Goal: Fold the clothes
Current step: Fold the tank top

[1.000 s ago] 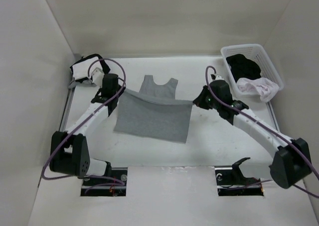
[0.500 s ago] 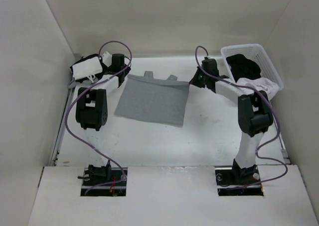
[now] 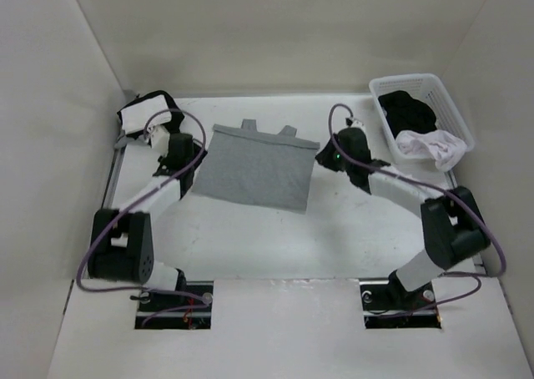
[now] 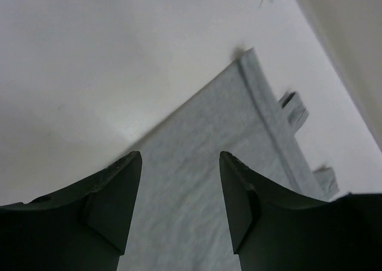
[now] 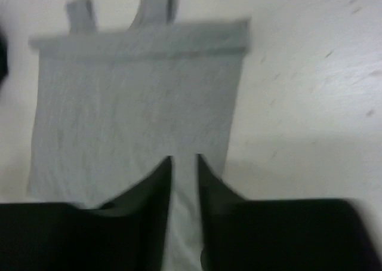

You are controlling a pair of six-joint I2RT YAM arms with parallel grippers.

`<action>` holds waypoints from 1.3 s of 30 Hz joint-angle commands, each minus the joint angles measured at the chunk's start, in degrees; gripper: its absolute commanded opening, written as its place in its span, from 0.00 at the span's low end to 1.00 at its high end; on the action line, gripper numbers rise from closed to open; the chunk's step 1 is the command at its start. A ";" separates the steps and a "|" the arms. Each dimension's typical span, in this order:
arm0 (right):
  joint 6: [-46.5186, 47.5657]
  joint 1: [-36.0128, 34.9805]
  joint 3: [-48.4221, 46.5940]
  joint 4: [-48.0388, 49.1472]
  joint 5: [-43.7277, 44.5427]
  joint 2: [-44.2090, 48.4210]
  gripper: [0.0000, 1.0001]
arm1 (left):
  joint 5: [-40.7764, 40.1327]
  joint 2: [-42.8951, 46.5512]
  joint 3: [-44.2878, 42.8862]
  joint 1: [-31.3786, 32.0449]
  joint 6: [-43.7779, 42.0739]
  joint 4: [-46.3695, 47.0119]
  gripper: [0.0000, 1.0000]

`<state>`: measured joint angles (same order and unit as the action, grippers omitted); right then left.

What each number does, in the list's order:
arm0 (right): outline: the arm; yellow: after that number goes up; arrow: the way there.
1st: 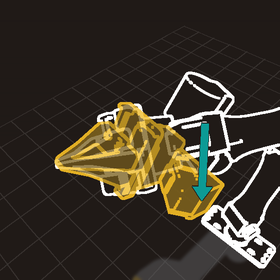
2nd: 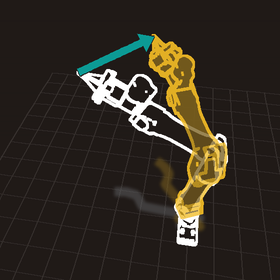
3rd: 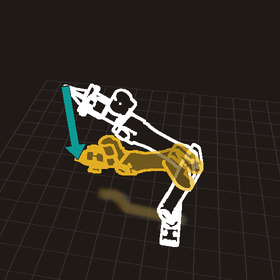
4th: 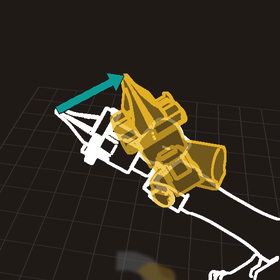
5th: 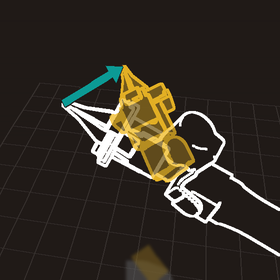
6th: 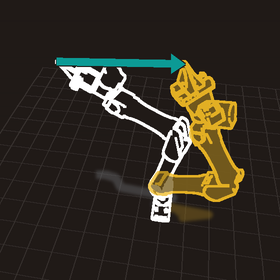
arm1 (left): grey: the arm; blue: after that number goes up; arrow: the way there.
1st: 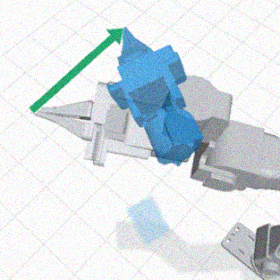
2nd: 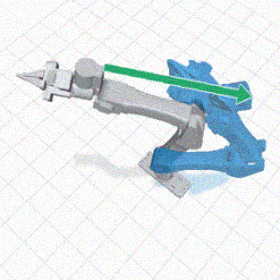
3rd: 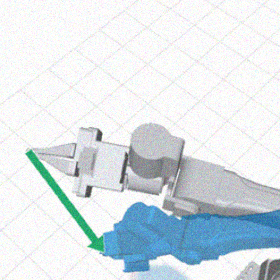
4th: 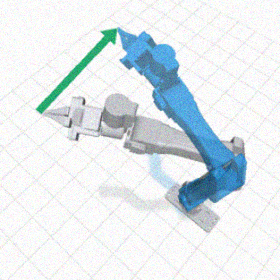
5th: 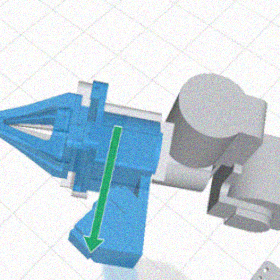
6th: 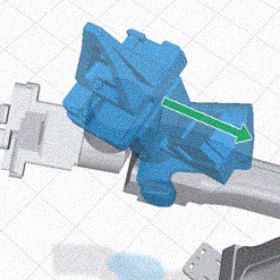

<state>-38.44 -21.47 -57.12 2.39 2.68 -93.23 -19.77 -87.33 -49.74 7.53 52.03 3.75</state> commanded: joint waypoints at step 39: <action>-14.39 -15.04 29.87 22.47 -0.92 6.91 0.06 | 15.64 10.06 28.73 -9.16 5.10 14.53 0.02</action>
<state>-51.94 -37.21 -28.01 20.27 1.67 -86.72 -3.92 -78.59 -21.39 -1.13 56.51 17.93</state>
